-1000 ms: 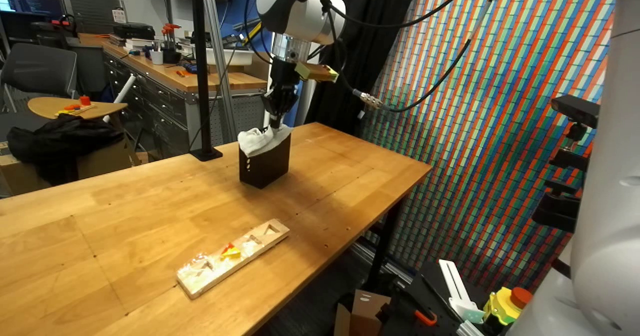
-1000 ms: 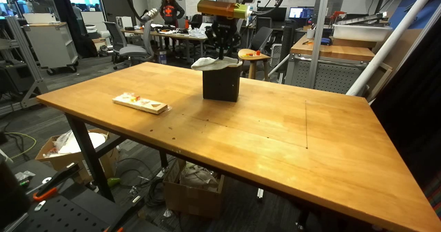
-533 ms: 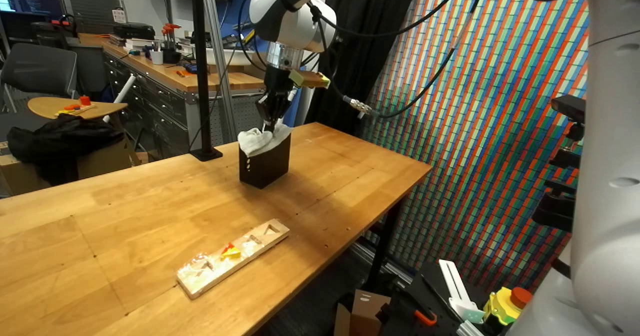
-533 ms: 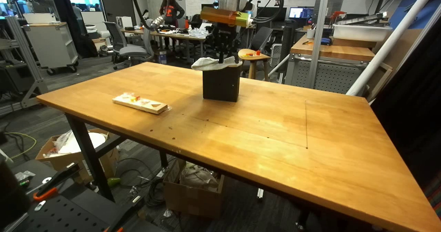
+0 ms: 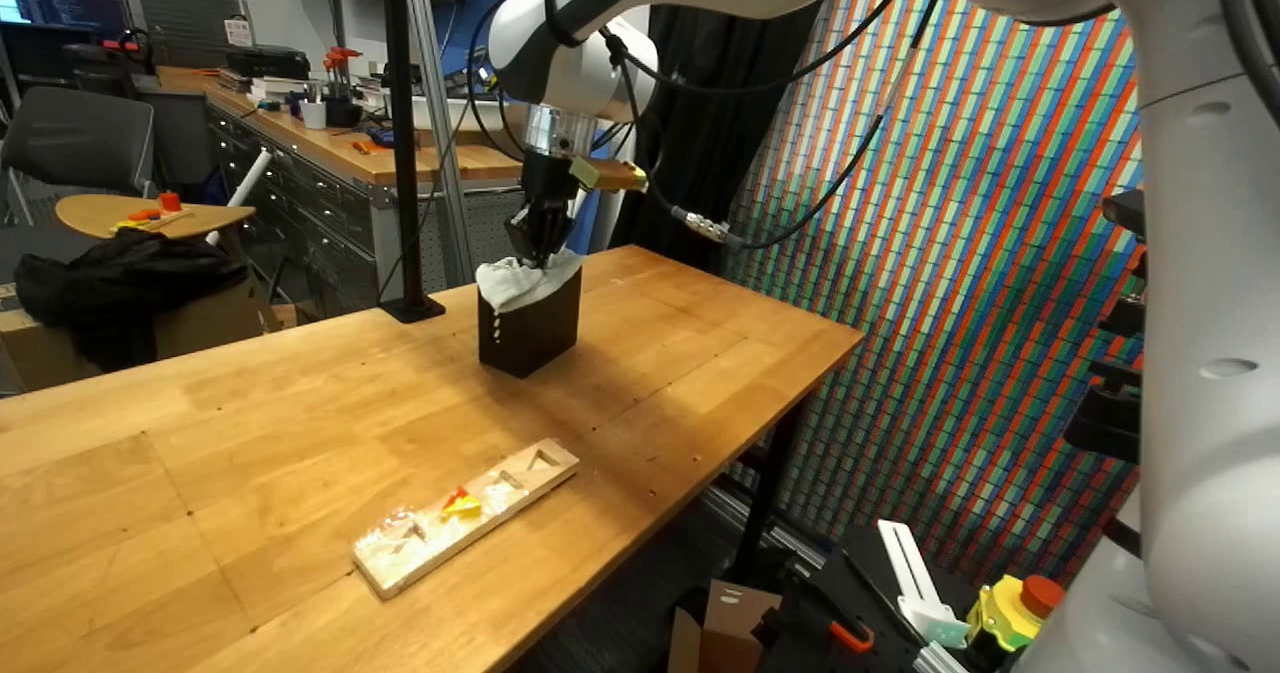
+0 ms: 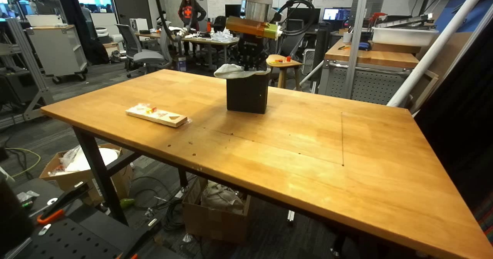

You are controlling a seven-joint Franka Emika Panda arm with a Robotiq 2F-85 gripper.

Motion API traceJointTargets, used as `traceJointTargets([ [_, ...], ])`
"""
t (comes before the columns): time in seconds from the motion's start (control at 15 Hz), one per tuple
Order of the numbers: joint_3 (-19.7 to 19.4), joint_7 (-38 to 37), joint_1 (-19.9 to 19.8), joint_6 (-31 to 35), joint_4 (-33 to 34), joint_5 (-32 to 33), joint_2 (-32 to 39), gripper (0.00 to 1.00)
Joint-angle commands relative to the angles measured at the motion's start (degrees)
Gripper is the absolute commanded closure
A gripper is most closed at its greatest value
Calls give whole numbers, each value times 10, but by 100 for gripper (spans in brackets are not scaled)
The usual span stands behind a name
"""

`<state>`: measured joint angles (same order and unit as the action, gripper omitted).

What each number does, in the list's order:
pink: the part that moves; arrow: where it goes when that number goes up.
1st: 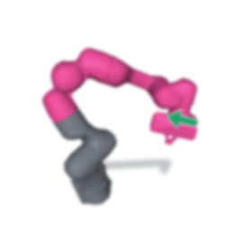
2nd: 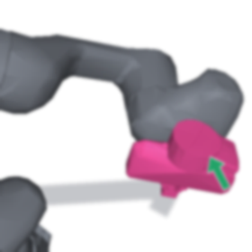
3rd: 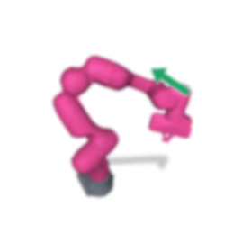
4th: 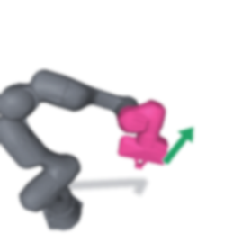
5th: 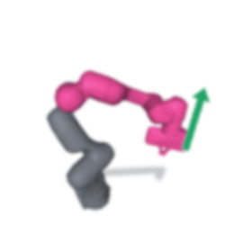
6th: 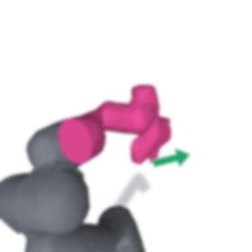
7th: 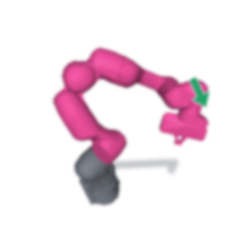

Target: Place the white towel inside the black basket

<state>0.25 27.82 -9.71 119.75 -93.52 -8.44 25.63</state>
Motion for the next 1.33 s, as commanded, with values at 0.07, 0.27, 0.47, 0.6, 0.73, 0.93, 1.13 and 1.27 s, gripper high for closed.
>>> traceJointTargets([
  [0.07,14,15,-10,-31,35,-13,25,98],
  [0.27,17,18,-10,-45,45,-12,35,98],
  [0.47,18,18,-8,-68,61,-7,48,98],
  [0.6,19,18,-8,-84,73,-5,56,98],
  [0.73,19,19,-8,-99,85,-5,64,98],
  [0.93,19,21,-10,-118,101,-4,77,98],
  [1.13,20,24,-12,-134,121,-6,93,98],
  [1.27,21,27,-14,-142,138,-7,107,98],
])
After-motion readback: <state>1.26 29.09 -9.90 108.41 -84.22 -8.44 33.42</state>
